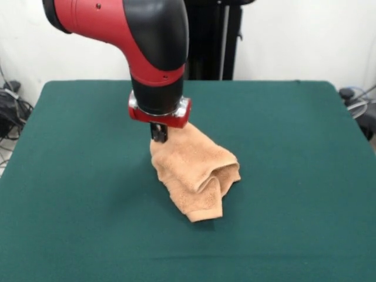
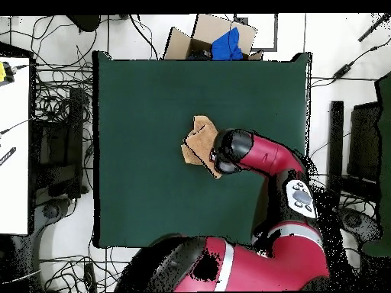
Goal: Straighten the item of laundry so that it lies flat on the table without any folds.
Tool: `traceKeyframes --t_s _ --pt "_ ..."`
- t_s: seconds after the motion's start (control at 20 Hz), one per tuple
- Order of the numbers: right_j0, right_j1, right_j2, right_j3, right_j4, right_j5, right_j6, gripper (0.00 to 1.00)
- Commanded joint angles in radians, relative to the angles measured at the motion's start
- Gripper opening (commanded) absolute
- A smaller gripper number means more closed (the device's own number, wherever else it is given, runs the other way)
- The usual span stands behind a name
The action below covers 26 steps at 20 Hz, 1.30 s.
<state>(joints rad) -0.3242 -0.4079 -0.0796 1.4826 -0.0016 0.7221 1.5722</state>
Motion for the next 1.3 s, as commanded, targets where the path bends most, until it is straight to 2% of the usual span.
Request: traceKeyframes --t_s 0.05,0.9,1.3 --pt "0.043 0.066 0.021 -0.124 0.063 0.021 0.255 0.00" --pt "0.159 0.247 -0.030 -0.354 0.167 0.064 0.410 0.00" --pt "0.176 0.267 -0.053 -0.372 0.195 0.060 0.425 0.00"
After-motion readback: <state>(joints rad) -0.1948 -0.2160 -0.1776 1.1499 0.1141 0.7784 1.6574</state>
